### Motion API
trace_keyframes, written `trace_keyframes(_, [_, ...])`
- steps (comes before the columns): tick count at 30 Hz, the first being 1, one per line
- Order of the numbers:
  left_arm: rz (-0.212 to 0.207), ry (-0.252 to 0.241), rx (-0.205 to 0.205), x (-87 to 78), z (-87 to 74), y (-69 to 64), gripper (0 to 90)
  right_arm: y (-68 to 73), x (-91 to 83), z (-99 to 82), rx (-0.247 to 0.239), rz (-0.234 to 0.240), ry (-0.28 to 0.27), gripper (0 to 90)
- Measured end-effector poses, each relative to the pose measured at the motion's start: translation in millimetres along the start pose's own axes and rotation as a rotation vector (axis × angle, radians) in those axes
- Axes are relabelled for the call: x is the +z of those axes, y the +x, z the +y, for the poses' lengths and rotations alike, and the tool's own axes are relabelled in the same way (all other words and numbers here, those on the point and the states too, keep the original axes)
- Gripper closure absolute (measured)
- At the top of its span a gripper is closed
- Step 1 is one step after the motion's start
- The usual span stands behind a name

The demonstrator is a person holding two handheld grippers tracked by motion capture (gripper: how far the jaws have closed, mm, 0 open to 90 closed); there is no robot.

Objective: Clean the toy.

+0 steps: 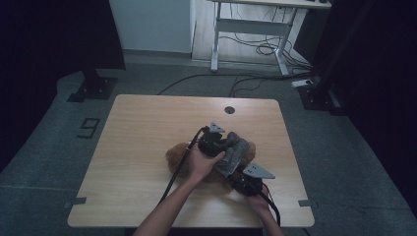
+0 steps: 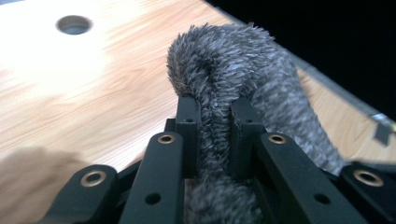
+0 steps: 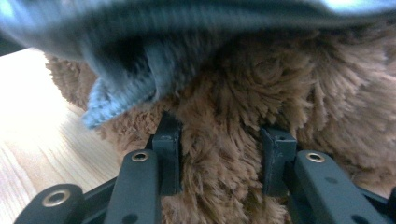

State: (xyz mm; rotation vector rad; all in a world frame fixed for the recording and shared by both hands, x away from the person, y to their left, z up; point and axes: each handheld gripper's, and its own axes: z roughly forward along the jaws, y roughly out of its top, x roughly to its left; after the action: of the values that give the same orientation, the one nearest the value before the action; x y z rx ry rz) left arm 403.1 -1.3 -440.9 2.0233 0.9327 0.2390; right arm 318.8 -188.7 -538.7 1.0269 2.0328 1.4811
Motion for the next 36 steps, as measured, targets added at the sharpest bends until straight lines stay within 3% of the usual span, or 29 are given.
trace_keyframes(5, [0.059, 0.009, -0.005, -29.2, -18.1, 22.2, 76.7, -0.4, -0.1, 0.6, 0.017, -0.011, 0.003, 58.7])
trace_keyframes(10, [0.003, -0.044, -0.081, -64.3, -39.6, 51.4, 76.7, 0.5, -0.3, 0.4, 0.011, -0.002, 0.002, 58.6])
trace_keyframes(14, [-0.007, -0.075, -0.092, -80.2, -45.6, 56.3, 76.7, 2.6, 0.8, 0.5, -0.003, -0.005, 0.001, 58.6])
trace_keyframes(19, [0.033, -0.115, -0.097, -104.9, -49.5, 66.2, 76.7, 0.9, 0.6, -0.3, 0.009, -0.003, 0.001, 58.6])
trace_keyframes(21, [0.080, -0.118, -0.106, -114.0, -55.4, 73.2, 76.7, 0.2, 0.8, -0.3, 0.014, -0.005, 0.001, 58.6])
trace_keyframes(23, [0.117, -0.091, -0.109, -118.1, -66.2, 82.5, 76.8, -1.7, 0.9, -0.5, 0.029, -0.008, 0.003, 58.6])
trace_keyframes(25, [0.081, -0.079, -0.160, -117.9, -80.8, 93.2, 76.8, -4.6, 1.2, -0.9, 0.048, 0.003, -0.001, 58.6])
trace_keyframes(28, [0.083, -0.083, -0.194, -120.6, -94.2, 103.4, 76.8, -2.0, 1.6, -0.4, 0.028, -0.007, 0.001, 58.7])
trace_keyframes(31, [0.122, -0.079, -0.196, -126.1, -97.0, 111.0, 76.8, -1.7, 1.2, -0.6, 0.027, -0.012, 0.003, 58.6])
trace_keyframes(36, [0.133, -0.083, -0.221, -132.5, -102.7, 119.1, 76.8, -3.2, 1.8, -0.9, 0.041, -0.009, -0.002, 58.6])
